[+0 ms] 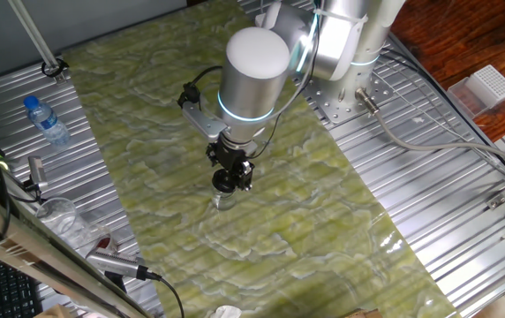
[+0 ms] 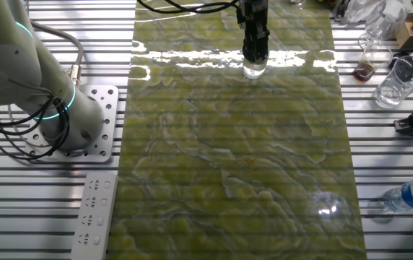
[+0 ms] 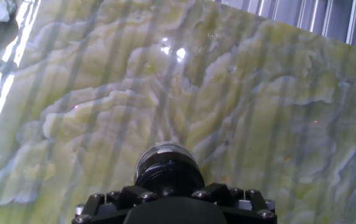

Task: Screw the lid onto the jar

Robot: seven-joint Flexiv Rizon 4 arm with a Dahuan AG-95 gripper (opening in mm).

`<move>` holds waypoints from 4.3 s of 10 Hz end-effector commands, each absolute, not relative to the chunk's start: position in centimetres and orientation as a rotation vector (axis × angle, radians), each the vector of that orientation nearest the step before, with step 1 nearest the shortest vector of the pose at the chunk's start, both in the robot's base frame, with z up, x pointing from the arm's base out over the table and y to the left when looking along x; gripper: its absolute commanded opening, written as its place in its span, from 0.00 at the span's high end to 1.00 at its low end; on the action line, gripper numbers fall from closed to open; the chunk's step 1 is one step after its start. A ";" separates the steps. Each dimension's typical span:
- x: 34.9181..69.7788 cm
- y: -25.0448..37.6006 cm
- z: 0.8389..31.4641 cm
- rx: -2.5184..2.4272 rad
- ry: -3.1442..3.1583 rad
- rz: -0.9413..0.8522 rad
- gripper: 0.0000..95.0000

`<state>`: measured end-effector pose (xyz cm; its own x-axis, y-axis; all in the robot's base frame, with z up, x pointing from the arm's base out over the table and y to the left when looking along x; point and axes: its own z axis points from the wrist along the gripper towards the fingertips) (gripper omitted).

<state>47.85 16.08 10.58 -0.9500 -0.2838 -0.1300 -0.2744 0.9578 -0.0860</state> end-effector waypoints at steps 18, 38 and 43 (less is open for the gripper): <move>48.5 16.1 10.8 -0.402 3.007 -0.093 0.40; 49.5 16.4 11.4 -0.336 3.120 -0.097 0.40; 49.6 16.7 11.3 -0.302 3.145 -0.135 0.40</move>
